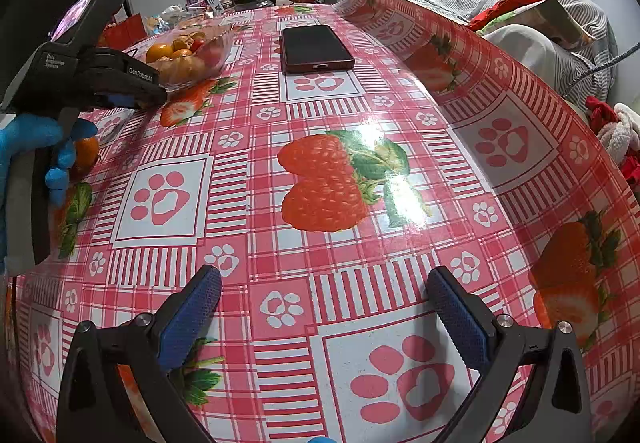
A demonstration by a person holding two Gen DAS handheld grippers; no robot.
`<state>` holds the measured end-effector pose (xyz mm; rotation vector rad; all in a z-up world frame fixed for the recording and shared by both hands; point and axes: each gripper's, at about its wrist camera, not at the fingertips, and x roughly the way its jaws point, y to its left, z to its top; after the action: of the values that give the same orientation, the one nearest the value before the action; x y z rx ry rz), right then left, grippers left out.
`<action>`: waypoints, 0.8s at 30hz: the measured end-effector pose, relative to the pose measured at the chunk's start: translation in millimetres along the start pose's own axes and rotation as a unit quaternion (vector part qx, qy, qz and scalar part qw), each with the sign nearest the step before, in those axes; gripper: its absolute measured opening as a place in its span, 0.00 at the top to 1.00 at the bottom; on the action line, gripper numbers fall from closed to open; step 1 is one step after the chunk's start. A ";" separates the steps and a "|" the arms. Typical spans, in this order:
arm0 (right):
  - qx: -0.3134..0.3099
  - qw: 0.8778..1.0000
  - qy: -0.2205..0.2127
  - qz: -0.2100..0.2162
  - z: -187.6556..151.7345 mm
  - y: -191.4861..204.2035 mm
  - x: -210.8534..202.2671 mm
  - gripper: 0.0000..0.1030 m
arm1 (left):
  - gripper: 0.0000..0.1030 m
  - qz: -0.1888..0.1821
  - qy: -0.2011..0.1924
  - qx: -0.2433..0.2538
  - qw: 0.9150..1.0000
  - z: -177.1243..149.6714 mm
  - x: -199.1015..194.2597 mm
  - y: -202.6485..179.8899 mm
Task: Organize fruits
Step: 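Move both tools back to the table and grasp a brown kiwi with the left tool, then grasp an orange with the right tool while the left holds the kiwi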
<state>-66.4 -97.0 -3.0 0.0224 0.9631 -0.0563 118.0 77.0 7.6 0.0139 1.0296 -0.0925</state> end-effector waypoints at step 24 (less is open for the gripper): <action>0.000 1.000 0.001 -0.003 0.6 0.2 -0.4 0.00 | 0.70 0.049 0.001 -0.018 0.999 -214.7 -136.6 58.7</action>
<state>-66.1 -96.8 -2.3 0.0197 0.9647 -0.0612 -130.5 156.9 12.1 0.0316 1.0301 0.0154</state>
